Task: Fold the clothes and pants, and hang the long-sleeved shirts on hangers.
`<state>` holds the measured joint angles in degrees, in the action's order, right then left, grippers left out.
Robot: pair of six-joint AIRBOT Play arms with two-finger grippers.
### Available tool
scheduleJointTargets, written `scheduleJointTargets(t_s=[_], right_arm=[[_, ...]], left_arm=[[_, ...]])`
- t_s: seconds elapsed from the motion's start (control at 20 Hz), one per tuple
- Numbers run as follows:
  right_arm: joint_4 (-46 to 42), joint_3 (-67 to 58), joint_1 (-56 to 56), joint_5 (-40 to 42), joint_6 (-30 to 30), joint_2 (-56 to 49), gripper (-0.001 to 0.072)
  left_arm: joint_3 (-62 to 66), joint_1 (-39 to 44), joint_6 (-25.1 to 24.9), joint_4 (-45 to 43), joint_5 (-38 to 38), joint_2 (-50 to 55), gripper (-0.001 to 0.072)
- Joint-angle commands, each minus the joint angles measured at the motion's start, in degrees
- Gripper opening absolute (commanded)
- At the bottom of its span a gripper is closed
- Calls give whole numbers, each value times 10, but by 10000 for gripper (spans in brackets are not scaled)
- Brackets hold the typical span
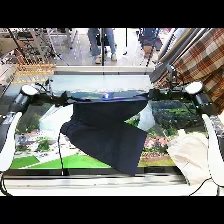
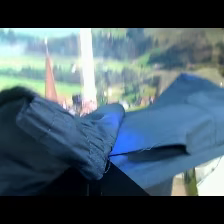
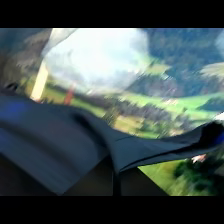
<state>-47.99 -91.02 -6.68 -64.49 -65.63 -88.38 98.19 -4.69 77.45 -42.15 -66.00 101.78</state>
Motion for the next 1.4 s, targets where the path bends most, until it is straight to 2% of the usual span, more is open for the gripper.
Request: scheduleJointTargets(t_s=[0.0,0.15,0.2,0.35,0.55,0.6,0.65,0.7,0.75,0.8,0.9,1.0,1.15,1.25,1.35], right_arm=[[6,31,11,-180,-34,46,7],[3,223,63,-195,-73,164,7],[2,304,89,-188,-93,212,8],[-9,476,172,-129,-153,299,8],[-73,581,259,-29,-220,301,11],[-71,583,261,-29,-219,298,113],[-70,578,258,-37,-203,300,373],[-75,571,247,-39,-190,310,527],[-83,561,224,-41,-190,329,509],[-102,555,188,-42,-193,354,509],[-115,568,101,-51,-210,391,515],[-86,604,40,-41,-203,392,522],[-63,631,32,67,-172,387,515],[-30,627,32,147,-128,370,501],[-14,611,32,183,-93,332,501]], left_arm=[[69,-35,12,-44,-171,14,4],[68,-52,7,-155,-365,11,4],[65,-47,5,-203,-392,12,4],[14,-28,6,-268,-393,11,4],[-85,3,4,-297,-399,12,8],[-101,8,1,-312,-397,14,86],[-104,12,1,-347,-397,16,280],[-100,12,10,-380,-398,16,405],[-89,8,14,-403,-401,11,471],[-77,-1,17,-401,-399,3,505],[-47,-24,16,-342,-382,-24,504],[-26,-45,16,-216,-333,-55,505],[-26,-59,-9,-54,-262,-89,505],[-27,-59,-35,12,-244,-95,504],[-27,-58,-49,59,-231,-94,504]])
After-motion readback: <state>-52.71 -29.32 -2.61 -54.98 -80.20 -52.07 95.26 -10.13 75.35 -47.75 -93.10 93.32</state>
